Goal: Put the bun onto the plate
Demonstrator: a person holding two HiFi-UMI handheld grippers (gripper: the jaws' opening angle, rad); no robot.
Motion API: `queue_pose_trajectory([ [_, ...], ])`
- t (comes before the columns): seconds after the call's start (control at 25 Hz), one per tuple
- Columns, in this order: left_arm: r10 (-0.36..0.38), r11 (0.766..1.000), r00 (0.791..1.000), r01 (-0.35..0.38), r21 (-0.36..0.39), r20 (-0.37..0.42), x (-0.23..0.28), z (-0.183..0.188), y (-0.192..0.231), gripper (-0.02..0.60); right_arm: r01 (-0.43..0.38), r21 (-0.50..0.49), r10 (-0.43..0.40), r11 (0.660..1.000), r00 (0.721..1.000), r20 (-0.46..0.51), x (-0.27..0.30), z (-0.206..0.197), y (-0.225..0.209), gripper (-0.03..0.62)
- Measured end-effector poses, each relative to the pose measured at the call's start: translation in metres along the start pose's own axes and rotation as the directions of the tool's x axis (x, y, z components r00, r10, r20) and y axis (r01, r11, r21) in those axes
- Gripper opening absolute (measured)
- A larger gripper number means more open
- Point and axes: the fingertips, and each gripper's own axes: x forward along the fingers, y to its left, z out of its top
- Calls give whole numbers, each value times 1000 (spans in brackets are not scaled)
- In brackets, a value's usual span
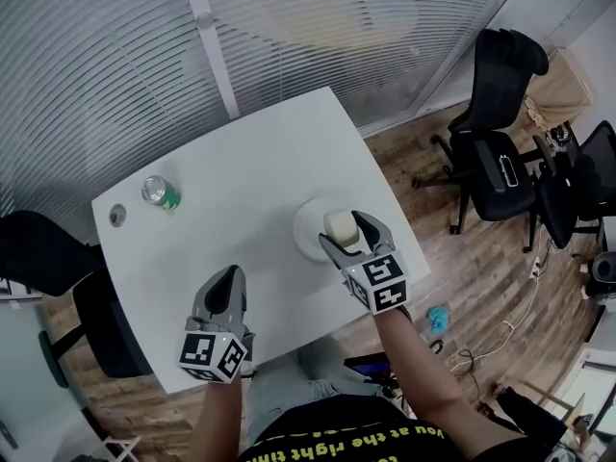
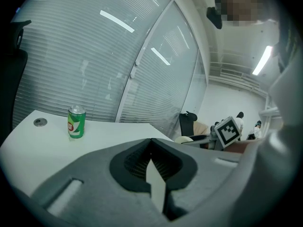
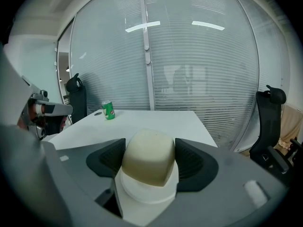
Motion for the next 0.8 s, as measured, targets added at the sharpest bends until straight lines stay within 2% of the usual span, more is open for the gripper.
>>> queue_pose_trajectory([
  [0.8,35,999,999,-36,-25,-35,8,-14,11,1,-32,17,33,999,997,-72,47,-36,-8,336],
])
